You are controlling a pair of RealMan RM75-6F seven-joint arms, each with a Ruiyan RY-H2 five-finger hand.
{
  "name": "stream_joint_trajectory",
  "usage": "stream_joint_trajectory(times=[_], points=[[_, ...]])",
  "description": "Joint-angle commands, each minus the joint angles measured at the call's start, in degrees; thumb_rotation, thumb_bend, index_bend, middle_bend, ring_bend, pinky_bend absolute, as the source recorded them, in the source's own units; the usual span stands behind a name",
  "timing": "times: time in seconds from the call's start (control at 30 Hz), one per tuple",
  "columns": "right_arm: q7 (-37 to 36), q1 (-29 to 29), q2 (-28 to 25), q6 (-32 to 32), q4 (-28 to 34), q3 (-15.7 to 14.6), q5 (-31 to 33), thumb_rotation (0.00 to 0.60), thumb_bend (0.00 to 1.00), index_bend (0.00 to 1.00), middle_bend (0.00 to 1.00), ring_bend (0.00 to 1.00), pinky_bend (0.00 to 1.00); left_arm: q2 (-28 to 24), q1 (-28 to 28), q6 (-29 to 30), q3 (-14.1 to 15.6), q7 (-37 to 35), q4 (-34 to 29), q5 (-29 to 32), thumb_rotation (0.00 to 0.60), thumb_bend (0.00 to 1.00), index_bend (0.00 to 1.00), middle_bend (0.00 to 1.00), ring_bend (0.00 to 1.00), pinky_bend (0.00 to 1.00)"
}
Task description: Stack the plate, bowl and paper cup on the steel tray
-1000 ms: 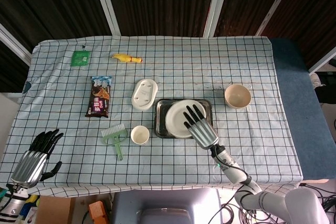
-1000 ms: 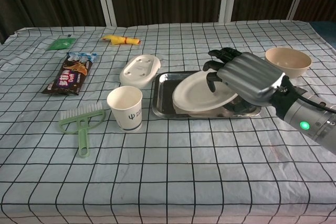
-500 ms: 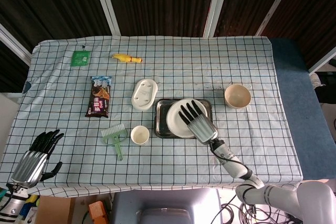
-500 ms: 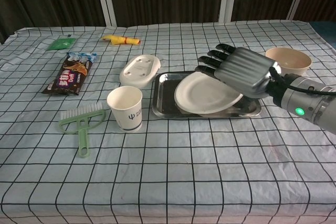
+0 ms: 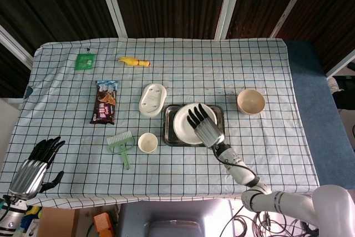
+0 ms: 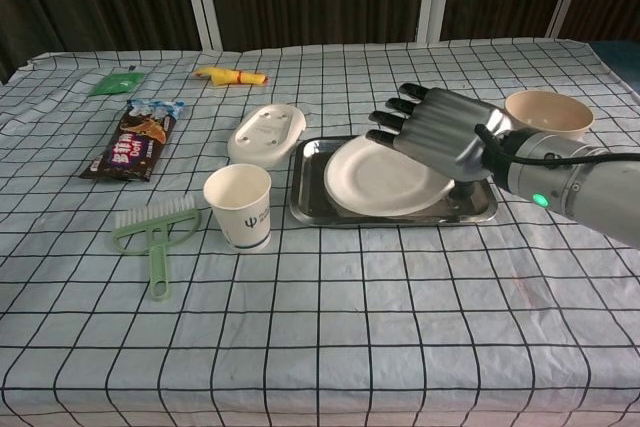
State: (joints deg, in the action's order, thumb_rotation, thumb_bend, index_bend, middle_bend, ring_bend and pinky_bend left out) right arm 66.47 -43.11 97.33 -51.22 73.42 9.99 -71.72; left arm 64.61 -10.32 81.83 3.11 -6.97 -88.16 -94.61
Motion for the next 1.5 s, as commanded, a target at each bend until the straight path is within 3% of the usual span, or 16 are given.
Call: stream_joint_trajectory(times=[0.03, 0.33, 0.5, 0.63, 0.87, 1.07, 1.23, 1.5], points=[[3.2, 0.0, -2.8, 0.6, 4.7, -1.0, 3.6, 0.6, 0.02, 0.0, 0.0, 0.0, 0.0, -0.1, 0.0, 0.0, 0.1, -0.2, 0.0, -0.1, 0.6, 0.37, 0.0, 0.0, 0.0, 0.05], [2.3, -0.1, -6.7, -1.9, 11.8, -1.7, 7.9, 0.6, 0.01, 0.0, 0.0, 0.0, 0.0, -0.4, 0.0, 0.2, 0.3, -1.0, -0.1, -0.7, 0.6, 0.37, 0.0, 0.0, 0.0, 0.05], [-6.5, 2.7, -11.7, -6.5, 17.0, -2.7, 3.7, 0.6, 0.01, 0.0, 0.0, 0.0, 0.0, -0.5, 0.3, 1.0, 0.3, -1.4, 0.0, -0.8, 0.6, 0.37, 0.0, 0.0, 0.0, 0.05], [-14.2, 5.1, -15.1, -10.6, 17.0, -3.2, -0.8, 0.6, 0.02, 0.0, 0.0, 0.0, 0.0, -0.5, 0.4, 1.2, 0.3, -1.6, 0.0, -0.9, 0.6, 0.37, 0.0, 0.0, 0.0, 0.05], [-28.0, 9.0, -16.4, -15.2, 5.3, -2.5, -2.1, 0.6, 0.02, 0.16, 0.0, 0.0, 0.0, -0.3, 0.3, 1.1, 0.3, -1.3, 0.0, -1.0, 0.6, 0.37, 0.0, 0.0, 0.0, 0.05], [-39.1, 9.2, -10.6, -13.1, -11.5, -1.9, -1.5, 0.6, 0.04, 0.31, 0.0, 0.0, 0.0, 0.0, -0.4, -0.3, 0.1, -1.0, -0.1, -0.6, 0.6, 0.37, 0.0, 0.0, 0.0, 0.05], [-44.7, 8.6, -6.4, -9.0, -21.4, -2.8, -1.6, 0.6, 0.05, 0.36, 0.0, 0.0, 0.0, 0.1, -0.8, -1.0, 0.0, -0.8, -0.2, -0.3, 0.6, 0.37, 0.0, 0.0, 0.0, 0.05], [-49.0, 7.5, -1.8, -6.0, -29.7, -3.1, -2.7, 0.6, 0.07, 0.39, 0.0, 0.0, 0.0, 0.1, -1.0, -1.5, -0.1, -0.7, 0.0, 0.0, 0.6, 0.37, 0.0, 0.0, 0.0, 0.05]])
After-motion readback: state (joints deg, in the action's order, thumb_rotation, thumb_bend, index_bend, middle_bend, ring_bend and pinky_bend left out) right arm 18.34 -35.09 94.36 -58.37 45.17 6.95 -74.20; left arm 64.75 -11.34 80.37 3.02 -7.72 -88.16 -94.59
